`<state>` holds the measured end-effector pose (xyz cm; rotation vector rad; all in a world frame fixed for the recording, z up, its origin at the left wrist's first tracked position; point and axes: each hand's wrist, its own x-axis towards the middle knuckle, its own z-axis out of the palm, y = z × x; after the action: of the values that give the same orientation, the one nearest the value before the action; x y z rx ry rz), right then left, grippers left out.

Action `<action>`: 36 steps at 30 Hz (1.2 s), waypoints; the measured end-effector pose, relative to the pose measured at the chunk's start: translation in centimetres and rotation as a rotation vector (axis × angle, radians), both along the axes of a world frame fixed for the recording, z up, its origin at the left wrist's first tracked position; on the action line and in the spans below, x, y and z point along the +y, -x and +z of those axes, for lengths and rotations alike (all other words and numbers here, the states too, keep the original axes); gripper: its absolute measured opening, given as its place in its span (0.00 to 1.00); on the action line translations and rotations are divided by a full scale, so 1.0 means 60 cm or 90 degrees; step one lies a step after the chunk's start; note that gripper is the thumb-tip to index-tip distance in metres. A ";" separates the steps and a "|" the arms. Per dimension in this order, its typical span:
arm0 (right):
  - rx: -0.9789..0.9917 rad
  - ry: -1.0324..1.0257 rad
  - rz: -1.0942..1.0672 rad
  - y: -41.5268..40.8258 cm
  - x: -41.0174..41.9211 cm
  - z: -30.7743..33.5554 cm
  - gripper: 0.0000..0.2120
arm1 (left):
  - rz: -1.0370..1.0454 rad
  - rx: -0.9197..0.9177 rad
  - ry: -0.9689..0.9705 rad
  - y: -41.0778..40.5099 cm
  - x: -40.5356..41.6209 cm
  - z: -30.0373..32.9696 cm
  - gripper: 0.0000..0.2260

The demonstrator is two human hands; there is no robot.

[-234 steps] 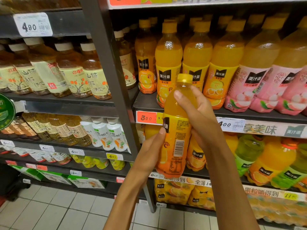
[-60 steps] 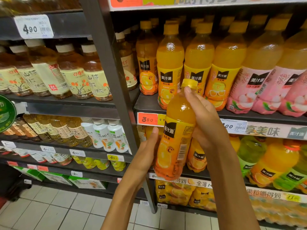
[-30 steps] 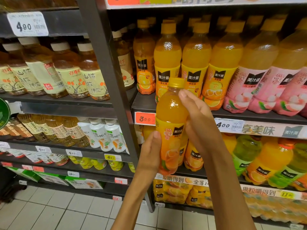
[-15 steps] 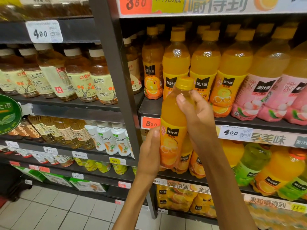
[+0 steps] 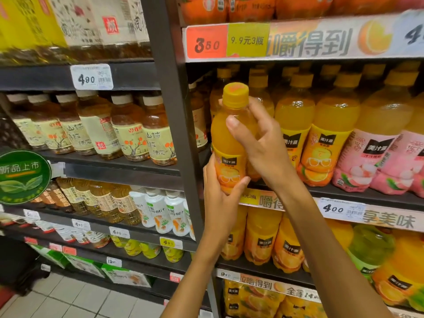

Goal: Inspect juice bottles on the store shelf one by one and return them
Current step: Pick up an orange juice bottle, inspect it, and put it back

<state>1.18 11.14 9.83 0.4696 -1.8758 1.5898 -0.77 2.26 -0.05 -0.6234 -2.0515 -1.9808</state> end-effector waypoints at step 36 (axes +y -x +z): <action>0.179 -0.422 -0.697 0.043 0.038 0.001 0.16 | 0.216 0.000 0.130 0.049 0.048 0.022 0.37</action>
<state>-1.39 13.43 9.89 -0.1055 -1.8584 0.1767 -3.70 5.12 1.28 -0.2832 -2.2047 -1.5968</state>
